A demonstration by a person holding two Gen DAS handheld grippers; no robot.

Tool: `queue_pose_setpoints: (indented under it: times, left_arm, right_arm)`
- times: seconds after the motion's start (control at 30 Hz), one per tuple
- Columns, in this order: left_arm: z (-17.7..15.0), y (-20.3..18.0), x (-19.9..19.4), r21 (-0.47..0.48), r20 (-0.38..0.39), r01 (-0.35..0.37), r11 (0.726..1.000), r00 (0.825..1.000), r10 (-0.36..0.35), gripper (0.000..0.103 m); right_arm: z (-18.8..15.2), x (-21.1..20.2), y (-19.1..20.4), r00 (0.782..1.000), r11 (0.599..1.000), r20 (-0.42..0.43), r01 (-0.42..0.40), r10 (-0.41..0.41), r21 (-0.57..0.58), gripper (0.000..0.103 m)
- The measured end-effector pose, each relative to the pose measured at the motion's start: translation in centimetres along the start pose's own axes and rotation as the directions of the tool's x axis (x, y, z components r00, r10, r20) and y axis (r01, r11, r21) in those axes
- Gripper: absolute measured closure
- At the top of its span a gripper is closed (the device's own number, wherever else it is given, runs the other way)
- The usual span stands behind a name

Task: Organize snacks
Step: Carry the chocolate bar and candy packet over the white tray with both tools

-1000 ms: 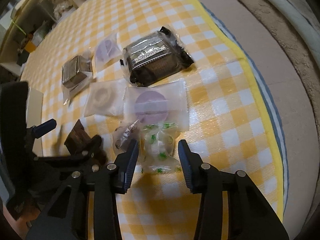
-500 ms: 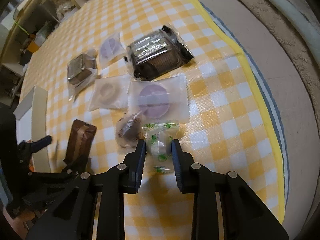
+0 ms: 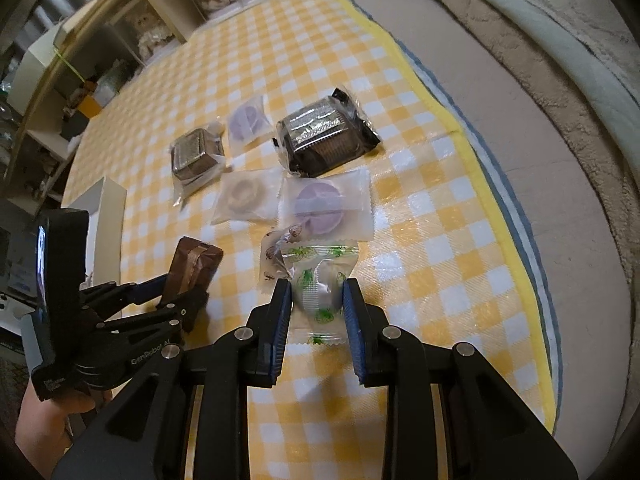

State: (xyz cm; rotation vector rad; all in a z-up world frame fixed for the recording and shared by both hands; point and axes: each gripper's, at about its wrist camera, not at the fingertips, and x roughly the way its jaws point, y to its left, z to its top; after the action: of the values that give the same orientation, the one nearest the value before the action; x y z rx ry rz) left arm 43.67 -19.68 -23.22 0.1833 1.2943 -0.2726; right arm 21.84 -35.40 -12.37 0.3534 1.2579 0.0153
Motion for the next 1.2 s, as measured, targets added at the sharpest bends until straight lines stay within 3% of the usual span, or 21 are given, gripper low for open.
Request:
queue_pose_setpoints:
  times: [0.23, 0.6, 0.93, 1.2]
  left_arm:
    - [-1.6, 1.3, -7.7, -0.004, 0.123, 0.05, 0.999, 0.991, -0.049, 0.061]
    - [-5.2, 3.6, -18.6, -0.021, 0.291, 0.115, 0.993, 0.951, -0.104, 0.061]
    - [-10.1, 8.6, -26.8, -0.08, 0.359, 0.097, 0.992, 0.931, -0.062, 0.061]
    - [-13.6, 13.8, -30.6, -0.151, 0.392, 0.094, 0.984, 0.92, -0.028, 0.061]
  right_arm:
    - [-0.1, -1.9, 0.3, 0.997, 1.0, 0.07, -0.011, 0.012, -0.01, 0.076]
    - [-0.7, -5.7, 3.3, 0.982, 0.996, 0.186, -0.025, 0.039, -0.081, 0.076]
    - [-1.4, -8.3, 9.4, 0.96, 0.979, 0.248, -0.087, 0.131, -0.184, 0.076]
    - [-1.5, -8.4, 15.8, 0.948, 0.956, 0.255, -0.118, 0.189, -0.269, 0.076]
